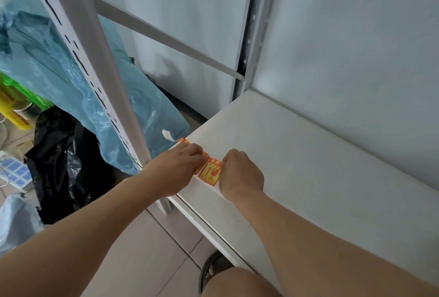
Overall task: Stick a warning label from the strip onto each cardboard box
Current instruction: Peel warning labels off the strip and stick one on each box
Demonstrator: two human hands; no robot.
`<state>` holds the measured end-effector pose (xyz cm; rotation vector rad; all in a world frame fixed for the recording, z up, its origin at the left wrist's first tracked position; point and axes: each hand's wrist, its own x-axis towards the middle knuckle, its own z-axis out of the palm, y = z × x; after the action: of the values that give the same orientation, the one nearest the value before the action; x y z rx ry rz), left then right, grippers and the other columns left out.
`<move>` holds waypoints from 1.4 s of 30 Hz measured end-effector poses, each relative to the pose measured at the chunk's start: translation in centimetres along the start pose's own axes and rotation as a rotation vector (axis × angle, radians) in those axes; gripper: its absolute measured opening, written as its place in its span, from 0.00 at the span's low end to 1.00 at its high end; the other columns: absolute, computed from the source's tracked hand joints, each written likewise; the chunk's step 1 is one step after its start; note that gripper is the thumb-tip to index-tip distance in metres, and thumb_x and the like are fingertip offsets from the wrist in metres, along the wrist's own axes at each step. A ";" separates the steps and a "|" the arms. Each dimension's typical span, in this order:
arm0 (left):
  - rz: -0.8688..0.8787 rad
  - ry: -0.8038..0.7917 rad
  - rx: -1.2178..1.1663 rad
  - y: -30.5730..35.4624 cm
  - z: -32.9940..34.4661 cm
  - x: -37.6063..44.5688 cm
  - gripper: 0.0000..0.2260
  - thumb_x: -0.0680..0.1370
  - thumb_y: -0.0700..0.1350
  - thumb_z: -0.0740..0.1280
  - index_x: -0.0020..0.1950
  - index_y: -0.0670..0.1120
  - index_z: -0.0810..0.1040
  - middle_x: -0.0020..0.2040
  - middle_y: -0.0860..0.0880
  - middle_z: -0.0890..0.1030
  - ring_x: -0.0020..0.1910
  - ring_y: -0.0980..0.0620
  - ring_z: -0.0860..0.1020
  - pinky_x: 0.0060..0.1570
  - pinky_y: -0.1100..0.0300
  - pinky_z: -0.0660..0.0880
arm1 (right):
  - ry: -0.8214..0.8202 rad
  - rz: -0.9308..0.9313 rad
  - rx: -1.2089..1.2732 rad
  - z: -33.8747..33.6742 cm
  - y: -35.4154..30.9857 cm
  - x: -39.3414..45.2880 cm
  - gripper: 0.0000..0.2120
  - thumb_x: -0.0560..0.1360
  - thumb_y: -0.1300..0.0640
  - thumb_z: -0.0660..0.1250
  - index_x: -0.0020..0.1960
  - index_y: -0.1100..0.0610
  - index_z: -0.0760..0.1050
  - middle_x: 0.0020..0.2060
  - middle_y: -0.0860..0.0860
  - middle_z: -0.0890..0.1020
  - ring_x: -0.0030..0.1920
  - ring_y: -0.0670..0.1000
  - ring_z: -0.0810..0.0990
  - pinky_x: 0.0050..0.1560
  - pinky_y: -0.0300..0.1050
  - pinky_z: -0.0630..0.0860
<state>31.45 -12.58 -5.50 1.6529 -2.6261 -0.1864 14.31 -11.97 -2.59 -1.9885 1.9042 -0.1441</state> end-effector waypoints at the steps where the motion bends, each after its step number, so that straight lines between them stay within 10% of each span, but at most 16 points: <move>1: -0.002 -0.001 0.001 0.0 0.1 0.0 0.24 0.78 0.50 0.67 0.72 0.57 0.65 0.69 0.54 0.67 0.67 0.54 0.66 0.67 0.56 0.67 | 0.002 -0.008 0.000 0.0 0.0 -0.1 0.26 0.69 0.47 0.75 0.60 0.54 0.69 0.55 0.52 0.76 0.51 0.53 0.79 0.47 0.47 0.76; 25: 0.035 0.068 -0.041 -0.1 0.4 -1.0 0.22 0.78 0.47 0.67 0.71 0.53 0.68 0.69 0.51 0.68 0.67 0.50 0.65 0.65 0.50 0.70 | -0.065 -0.077 0.339 -0.7 1.4 -1.1 0.10 0.80 0.52 0.62 0.56 0.56 0.76 0.52 0.52 0.82 0.53 0.52 0.78 0.52 0.46 0.74; 42: 0.070 -0.007 0.040 8.7 -4.9 -0.5 0.21 0.81 0.57 0.56 0.71 0.52 0.69 0.70 0.53 0.69 0.68 0.51 0.68 0.66 0.56 0.65 | -0.077 -0.001 0.350 -10.2 12.3 -9.1 0.03 0.78 0.56 0.62 0.47 0.52 0.75 0.40 0.46 0.78 0.37 0.45 0.75 0.34 0.38 0.69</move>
<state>24.34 -8.87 0.36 1.5713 -2.7052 -0.1383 -1.32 -5.20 4.37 -1.7353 1.6959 -0.3687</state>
